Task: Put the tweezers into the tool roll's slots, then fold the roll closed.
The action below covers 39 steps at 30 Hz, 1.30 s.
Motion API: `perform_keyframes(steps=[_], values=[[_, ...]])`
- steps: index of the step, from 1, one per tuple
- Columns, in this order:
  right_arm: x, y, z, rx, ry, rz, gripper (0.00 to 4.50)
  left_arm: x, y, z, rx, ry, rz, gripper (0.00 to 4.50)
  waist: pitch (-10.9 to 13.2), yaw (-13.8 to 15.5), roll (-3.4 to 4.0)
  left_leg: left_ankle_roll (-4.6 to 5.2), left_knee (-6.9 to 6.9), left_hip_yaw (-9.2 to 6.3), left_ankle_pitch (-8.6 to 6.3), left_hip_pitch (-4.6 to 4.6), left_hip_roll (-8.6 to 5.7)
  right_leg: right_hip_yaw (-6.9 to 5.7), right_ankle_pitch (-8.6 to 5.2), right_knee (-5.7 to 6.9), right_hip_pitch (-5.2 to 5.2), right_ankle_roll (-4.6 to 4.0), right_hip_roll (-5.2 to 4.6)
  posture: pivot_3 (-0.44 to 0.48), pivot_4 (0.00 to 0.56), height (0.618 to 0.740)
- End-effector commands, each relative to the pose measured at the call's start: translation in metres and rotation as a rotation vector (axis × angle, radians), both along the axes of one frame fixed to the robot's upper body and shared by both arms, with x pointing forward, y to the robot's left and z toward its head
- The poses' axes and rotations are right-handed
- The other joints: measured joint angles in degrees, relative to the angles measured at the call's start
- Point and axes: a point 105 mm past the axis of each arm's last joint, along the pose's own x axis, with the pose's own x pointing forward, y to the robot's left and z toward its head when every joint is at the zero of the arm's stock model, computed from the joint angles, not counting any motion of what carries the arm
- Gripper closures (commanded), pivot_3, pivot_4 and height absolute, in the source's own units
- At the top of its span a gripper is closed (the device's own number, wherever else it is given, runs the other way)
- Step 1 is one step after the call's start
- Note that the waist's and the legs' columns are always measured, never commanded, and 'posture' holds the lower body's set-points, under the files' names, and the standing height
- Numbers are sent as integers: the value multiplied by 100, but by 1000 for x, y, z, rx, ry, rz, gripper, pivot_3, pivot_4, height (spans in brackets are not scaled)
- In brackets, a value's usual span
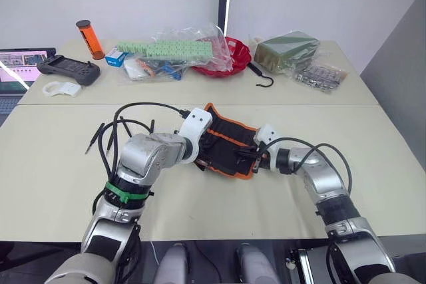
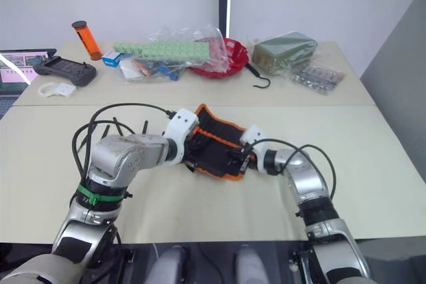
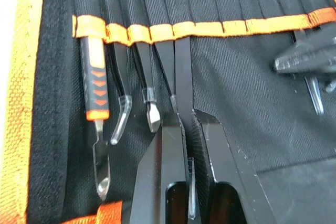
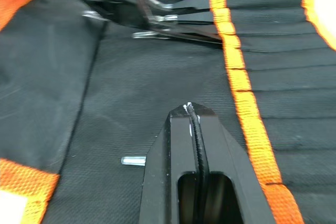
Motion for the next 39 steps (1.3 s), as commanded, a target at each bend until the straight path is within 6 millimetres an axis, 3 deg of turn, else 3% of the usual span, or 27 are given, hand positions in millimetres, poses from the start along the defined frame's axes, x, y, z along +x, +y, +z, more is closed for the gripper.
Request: perform_keyframes(steps=[1, 10, 14, 19, 27, 39], values=[[-5, 2, -2, 8, 13, -4, 4474, 17, 7, 12, 56, -108, -10, 4500, 0, -2, 0, 0, 0, 0, 0, -1, -1, 0, 0, 0, 0, 0, 0, 0, 150, 740], [5, -6, 45, 132, -63, -54, 4474, 32, 7, 7, 108, -206, -134, 4500, 0, 0, 1, 0, 0, 0, 1, -28, 0, 1, 0, -1, -27, 0, 0, 0, 150, 740], [15, -13, 49, 110, -81, -93, 4474, 33, 4, 6, 99, -200, -170, 4500, 0, 6, 1, 0, 0, 0, 1, -32, -2, 1, 0, 0, -31, 0, -1, 0, 150, 740], [25, -13, 37, 65, -65, -106, 4474, 32, 2, 7, 96, -195, -189, 4500, 0, 14, 1, 1, 0, 0, 1, -33, -2, 1, 0, 0, -31, 0, -1, 0, 150, 740], [30, -23, -4, -20, 6, -145, 4474, 36, 4, 8, 106, -185, -204, 4500, 0, 6, 1, 1, 0, 0, 1, -30, -3, 1, 0, 3, -31, 0, -1, 0, 150, 740], [27, -27, -22, -25, 48, -158, 4474, 39, -18, 10, 3, -116, -161, 4500, 0, 27, 1, 1, 0, -6, 1, 13, -3, -5, -3, -23, 32, 5, -1, 0, 150, 740]])
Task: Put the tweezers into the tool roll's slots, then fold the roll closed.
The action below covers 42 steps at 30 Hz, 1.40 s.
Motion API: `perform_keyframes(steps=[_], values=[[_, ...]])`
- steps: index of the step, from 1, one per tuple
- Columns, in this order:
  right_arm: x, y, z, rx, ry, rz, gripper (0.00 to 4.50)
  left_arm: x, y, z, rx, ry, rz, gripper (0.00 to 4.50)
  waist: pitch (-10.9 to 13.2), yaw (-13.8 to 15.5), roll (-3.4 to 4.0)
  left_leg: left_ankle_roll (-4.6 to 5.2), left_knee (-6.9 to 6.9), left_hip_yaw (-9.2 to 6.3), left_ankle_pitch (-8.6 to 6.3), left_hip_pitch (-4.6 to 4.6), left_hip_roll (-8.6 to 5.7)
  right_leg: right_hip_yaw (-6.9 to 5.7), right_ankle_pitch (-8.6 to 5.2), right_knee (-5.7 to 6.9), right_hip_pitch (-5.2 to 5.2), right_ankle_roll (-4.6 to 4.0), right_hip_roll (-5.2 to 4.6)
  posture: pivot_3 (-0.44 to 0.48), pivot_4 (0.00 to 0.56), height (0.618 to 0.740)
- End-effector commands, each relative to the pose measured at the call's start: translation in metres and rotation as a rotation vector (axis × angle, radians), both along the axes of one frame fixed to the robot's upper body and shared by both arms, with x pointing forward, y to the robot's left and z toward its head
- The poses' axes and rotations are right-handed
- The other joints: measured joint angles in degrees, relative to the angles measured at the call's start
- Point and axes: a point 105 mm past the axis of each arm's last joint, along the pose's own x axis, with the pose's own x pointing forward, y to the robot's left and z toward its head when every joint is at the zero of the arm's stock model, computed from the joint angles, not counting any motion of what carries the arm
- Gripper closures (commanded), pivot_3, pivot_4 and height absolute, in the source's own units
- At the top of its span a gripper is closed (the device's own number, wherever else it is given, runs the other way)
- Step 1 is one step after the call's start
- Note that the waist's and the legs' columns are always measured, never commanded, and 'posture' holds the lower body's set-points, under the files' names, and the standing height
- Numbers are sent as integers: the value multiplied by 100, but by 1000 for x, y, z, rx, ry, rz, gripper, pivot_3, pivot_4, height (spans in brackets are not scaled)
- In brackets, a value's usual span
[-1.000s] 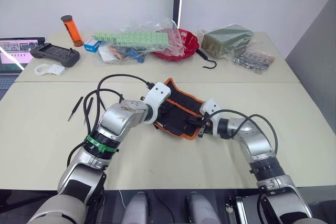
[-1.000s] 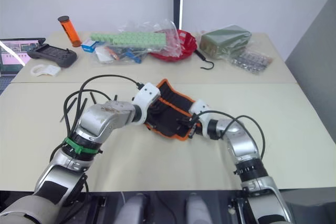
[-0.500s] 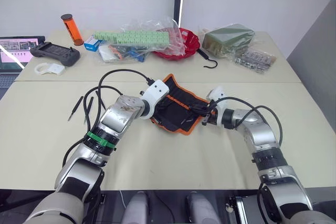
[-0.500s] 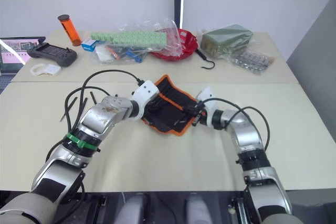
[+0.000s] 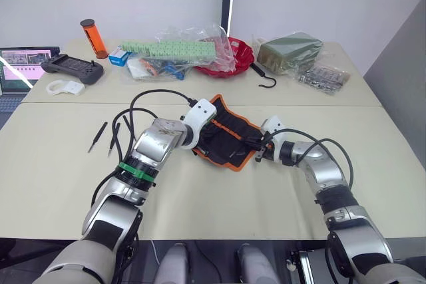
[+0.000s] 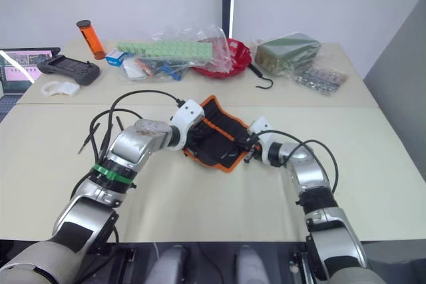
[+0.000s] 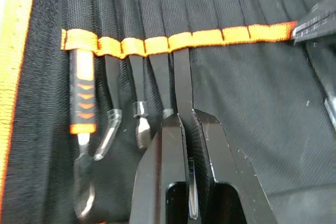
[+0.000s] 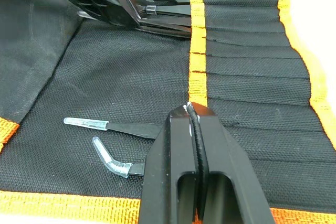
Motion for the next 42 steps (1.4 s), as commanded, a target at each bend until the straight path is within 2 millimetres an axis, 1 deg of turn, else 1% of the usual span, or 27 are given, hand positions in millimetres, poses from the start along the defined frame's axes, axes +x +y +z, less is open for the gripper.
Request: perform_keyframes(steps=[1, 6, 13, 15, 18, 22, 24, 26, 30, 32, 36, 37, 38, 42], values=[[-5, -5, -25, -34, 80, -27, 4474, 3, -11, 14, -26, -35, -19, 4500, 0, 0, 0, 0, 0, 0, 0, 2, 0, 0, 0, -4, 4, 0, 0, 0, 150, 740], [-7, -3, -26, -32, 81, -20, 4474, 9, -15, 13, 7, -76, -25, 4500, 0, -3, 0, 0, -1, -2, 0, 6, 0, -1, 0, -8, 9, 1, 0, 0, 150, 740], [-7, -1, -26, -27, 80, -19, 4474, 23, -22, 15, 18, -146, -12, 4500, 0, -3, 0, 0, -1, -2, 0, 6, -1, -2, 0, -10, 11, 1, 0, 0, 150, 740], [-7, -1, -26, -25, 80, -19, 4474, 25, -24, 13, 26, -154, -20, 4500, 0, -3, 0, 0, -1, -2, 0, 6, -1, -1, 0, -10, 11, 1, 0, 0, 150, 740], [-8, -1, -26, -22, 80, -20, 4474, 25, -27, 10, -8, -127, -32, 4500, 0, -3, 0, 0, -1, -2, 0, 7, -1, -1, 0, -10, 11, 2, 0, 0, 150, 740], [-9, -1, -26, -20, 81, -22, 4474, 28, -25, 10, 19, -161, -39, 4500, 0, -2, 0, 0, -1, -2, 0, 7, -1, -2, 0, -10, 12, 2, 0, 0, 150, 740], [-9, -1, -26, -20, 81, -23, 4474, 27, -24, 11, -5, -137, -47, 4500, 0, -3, 0, 0, -1, -2, 0, 7, -2, -1, 0, -10, 12, 2, 0, 0, 150, 740], [-9, -1, -26, -20, 81, -23, 4500, 23, -23, 14, -49, -99, -60, 3744, 0, -13, 0, 0, -1, -2, 0, 6, -1, -1, 0, -10, 11, 3, 0, 0, 150, 740], [-8, -1, -27, -19, 81, -26, 4500, 22, -9, 16, 2, -134, -82, 2460, 0, -38, 0, 0, -7, -2, 0, 6, -1, -1, 0, -11, 9, 3, 0, 0, 150, 740], [-8, 0, -26, -13, 81, -27, 4500, 21, 3, 21, -16, -135, -63, 1842, 0, -43, 0, 0, -10, -2, 0, 7, -1, -1, 0, -11, 9, 3, 0, 0, 150, 740], [-7, 0, -24, 12, 78, -35, 4500, 15, 18, 31, -55, -131, -41, 408, 0, -44, 0, 0, -15, -2, -1, 10, 0, -1, 0, -11, 9, 3, 0, 0, 150, 740], [-7, 0, -23, 19, 76, -41, 4500, 11, 29, 37, -83, -129, -26, 129, 0, -44, 0, 0, -15, -2, -1, 9, 0, -1, 0, -12, 9, 3, 0, 0, 150, 740], [-7, -1, -22, 23, 74, -45, 4500, 8, 38, 42, -99, -129, -16, 57, 0, -51, 0, 0, -15, -2, 0, 9, 0, -1, 0, -11, 9, 3, 0, 0, 150, 740], [-5, -4, -19, 39, 62, -64, 4500, -8, 78, 69, -172, -201, 49, 57, 0, -57, 1, 0, -28, -2, -1, 13, 4, -1, 0, -9, 4, 2, 1, 0, 150, 740]])
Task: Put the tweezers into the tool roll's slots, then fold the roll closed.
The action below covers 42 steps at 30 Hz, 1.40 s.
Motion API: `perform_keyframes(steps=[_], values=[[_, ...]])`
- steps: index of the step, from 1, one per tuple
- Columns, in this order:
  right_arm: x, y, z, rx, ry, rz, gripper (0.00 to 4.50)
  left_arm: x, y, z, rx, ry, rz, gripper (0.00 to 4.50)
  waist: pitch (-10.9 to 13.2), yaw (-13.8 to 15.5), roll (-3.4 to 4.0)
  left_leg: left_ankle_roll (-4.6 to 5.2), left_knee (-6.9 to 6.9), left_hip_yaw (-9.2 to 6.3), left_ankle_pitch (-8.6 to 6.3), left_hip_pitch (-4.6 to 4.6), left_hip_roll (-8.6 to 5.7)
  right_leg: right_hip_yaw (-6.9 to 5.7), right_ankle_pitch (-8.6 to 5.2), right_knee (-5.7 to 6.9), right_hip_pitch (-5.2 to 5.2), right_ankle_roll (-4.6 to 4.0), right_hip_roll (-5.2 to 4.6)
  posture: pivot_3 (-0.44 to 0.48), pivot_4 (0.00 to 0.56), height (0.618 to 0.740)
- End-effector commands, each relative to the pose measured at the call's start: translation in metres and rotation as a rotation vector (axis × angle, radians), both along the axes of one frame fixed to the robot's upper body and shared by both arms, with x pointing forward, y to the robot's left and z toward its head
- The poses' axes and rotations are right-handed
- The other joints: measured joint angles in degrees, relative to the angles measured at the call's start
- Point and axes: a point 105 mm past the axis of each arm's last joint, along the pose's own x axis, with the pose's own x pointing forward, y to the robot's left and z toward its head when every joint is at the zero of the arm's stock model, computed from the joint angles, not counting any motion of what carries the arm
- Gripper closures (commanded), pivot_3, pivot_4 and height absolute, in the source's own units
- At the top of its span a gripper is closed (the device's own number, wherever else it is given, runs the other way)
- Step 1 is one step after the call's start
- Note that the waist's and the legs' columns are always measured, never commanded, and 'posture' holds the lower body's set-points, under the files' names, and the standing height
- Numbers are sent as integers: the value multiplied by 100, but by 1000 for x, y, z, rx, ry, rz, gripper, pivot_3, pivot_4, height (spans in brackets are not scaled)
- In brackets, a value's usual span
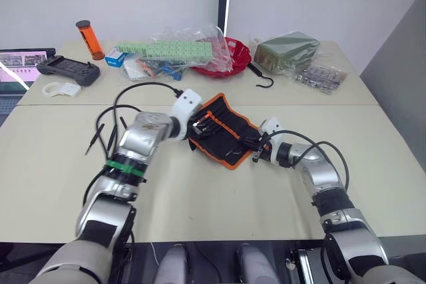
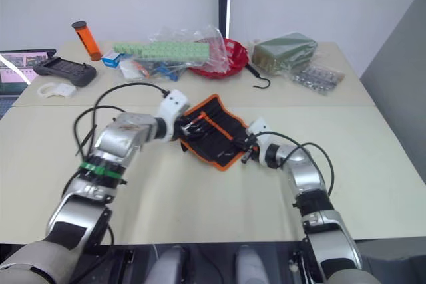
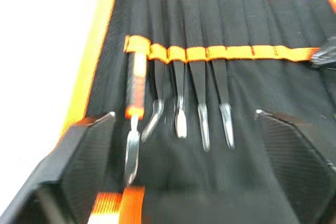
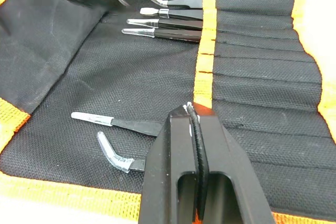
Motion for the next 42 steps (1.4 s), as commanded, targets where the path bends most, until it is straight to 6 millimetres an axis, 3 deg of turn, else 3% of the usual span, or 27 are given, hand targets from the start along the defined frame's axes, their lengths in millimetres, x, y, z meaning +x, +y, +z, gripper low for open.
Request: perform_keyframes(steps=[1, 4, 10, 15, 21, 23, 26, 32, 42], values=[[-3, -11, -17, -7, 66, -44, 4500, -12, 26, 42, -93, -129, 38, 57, 0, 1, 0, 0, -2, 0, 0, 2, 0, 0, 0, 0, 0, 0, 0, 0, 150, 740], [-3, -10, -14, 11, 56, -49, 4500, -25, 49, 60, -202, -207, 92, 57, 0, 28, 0, 0, -1, 0, 0, 2, -1, 1, 0, -3, 3, 0, -3, 0, 150, 740], [-1, -8, -10, 42, 28, -68, 4500, -69, 100, 62, -332, -276, 228, 57, 0, 8, 0, -1, -6, 2, -1, 6, 6, 1, 1, -5, 2, -1, 0, 0, 150, 740], [2, -11, -6, 54, 20, -81, 4500, -108, 151, 33, -273, -316, 444, 57, 0, 12, 0, -1, -8, 6, -1, 10, 6, 5, 1, -9, 4, -3, -3, 0, 150, 740], [4, -14, -3, 56, 18, -84, 4500, -157, 188, -6, -243, -289, 648, 57, -2, 57, -4, -2, -6, 7, -1, 10, 6, 5, 1, -18, 9, -7, -6, 0, 150, 740], [4, -14, -4, 49, 20, -76, 4500, -184, 202, -23, -216, -277, 746, 57, -2, 49, -4, -2, -6, 7, -1, 10, 6, 4, 1, -18, 9, -9, -6, 0, 150, 740], [4, -13, -5, 46, 23, -70, 4500, -208, 213, -32, -195, -283, 833, 57, -3, 46, -5, -3, -10, 18, -2, 11, 7, 12, 0, -29, 10, -12, -8, 0, 150, 740], [5, -15, -5, 40, 31, -70, 4500, -232, 222, -39, -189, -271, 904, 57, -7, 62, -11, -3, -7, 17, -2, 11, 9, 9, -2, -39, 14, -18, -7, 0, 150, 740], [5, -14, -5, 29, 34, -48, 4500, -229, 224, -43, -194, -271, 930, 57, -7, 45, -13, -3, -10, 18, -2, 11, 10, 9, -2, -44, 14, -19, -5, 0, 150, 740]])
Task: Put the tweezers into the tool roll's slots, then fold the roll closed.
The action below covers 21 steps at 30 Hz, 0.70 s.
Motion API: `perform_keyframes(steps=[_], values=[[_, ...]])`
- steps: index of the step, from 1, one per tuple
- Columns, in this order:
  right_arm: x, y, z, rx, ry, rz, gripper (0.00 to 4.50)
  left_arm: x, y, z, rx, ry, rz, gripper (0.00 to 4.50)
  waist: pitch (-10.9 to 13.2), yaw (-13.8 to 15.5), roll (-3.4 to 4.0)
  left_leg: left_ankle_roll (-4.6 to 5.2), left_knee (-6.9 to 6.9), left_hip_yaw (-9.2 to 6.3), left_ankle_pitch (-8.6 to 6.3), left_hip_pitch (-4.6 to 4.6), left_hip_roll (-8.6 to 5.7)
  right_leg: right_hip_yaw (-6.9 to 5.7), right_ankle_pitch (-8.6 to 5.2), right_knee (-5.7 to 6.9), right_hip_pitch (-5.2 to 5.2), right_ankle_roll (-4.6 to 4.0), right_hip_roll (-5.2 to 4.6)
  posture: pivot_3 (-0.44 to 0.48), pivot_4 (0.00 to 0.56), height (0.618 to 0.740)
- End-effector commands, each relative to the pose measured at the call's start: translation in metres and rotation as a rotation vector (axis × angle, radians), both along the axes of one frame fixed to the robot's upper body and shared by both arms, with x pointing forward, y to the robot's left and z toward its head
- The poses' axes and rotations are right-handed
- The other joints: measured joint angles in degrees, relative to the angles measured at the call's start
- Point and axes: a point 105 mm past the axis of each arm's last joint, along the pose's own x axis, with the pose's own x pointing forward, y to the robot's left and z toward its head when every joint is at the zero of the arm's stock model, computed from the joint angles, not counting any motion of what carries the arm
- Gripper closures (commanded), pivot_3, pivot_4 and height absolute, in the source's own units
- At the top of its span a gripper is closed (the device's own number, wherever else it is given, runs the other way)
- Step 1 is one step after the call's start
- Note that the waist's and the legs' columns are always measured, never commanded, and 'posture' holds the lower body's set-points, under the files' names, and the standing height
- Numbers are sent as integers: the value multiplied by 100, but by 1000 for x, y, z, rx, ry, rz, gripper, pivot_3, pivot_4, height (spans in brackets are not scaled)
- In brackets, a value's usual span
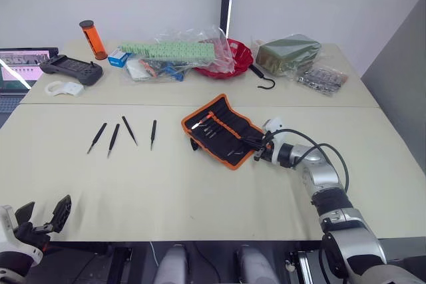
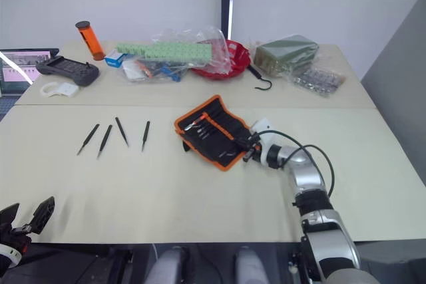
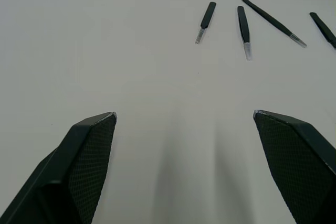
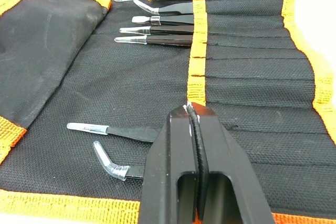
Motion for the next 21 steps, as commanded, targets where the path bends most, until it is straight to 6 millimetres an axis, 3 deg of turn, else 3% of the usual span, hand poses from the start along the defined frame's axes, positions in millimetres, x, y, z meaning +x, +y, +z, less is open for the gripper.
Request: perform_keyframes(steps=[1, 4, 6, 10, 14, 21], values=[[1, -9, -4, -27, 14, -21, 4500, 5, 1, 8, 29, -15, -1, 57, 0, 1, 0, 0, 0, 0, 0, 0, 0, 0, 0, 0, 0, 0, 0, 0, 150, 740], [-1, -8, -4, -23, 11, -21, 4500, 16, 5, 11, 50, -19, 4, 57, 0, 5, 0, 0, 0, 0, 0, -1, 0, -1, 0, 0, -1, 0, 1, 0, 150, 740], [-2, -9, -3, -20, 8, -25, 4500, 33, 16, 18, 89, -32, 59, 57, 1, 24, 1, 0, 0, -1, 0, 0, -1, -1, 0, 0, 0, 0, 1, 0, 150, 740], [-3, -8, -2, -12, 0, -38, 4500, 75, 9, 39, 108, -134, -61, 57, -3, 40, -4, 0, 3, -5, 1, -1, -2, -5, 1, 4, -2, 1, 3, 0, 150, 740], [-6, -7, -1, -11, -2, -44, 4500, 104, 12, 39, 40, -116, -141, 57, -2, -11, -3, 0, -12, -1, 0, -2, -3, -3, 2, 4, -7, 3, 1, 0, 150, 740], [-8, -13, -4, -23, -1, -75, 4500, 143, 16, 20, 72, 5, -230, 57, -2, -5, -3, 0, -18, -3, 0, -5, -3, -6, 1, 8, -15, 4, 1, 0, 150, 740]])
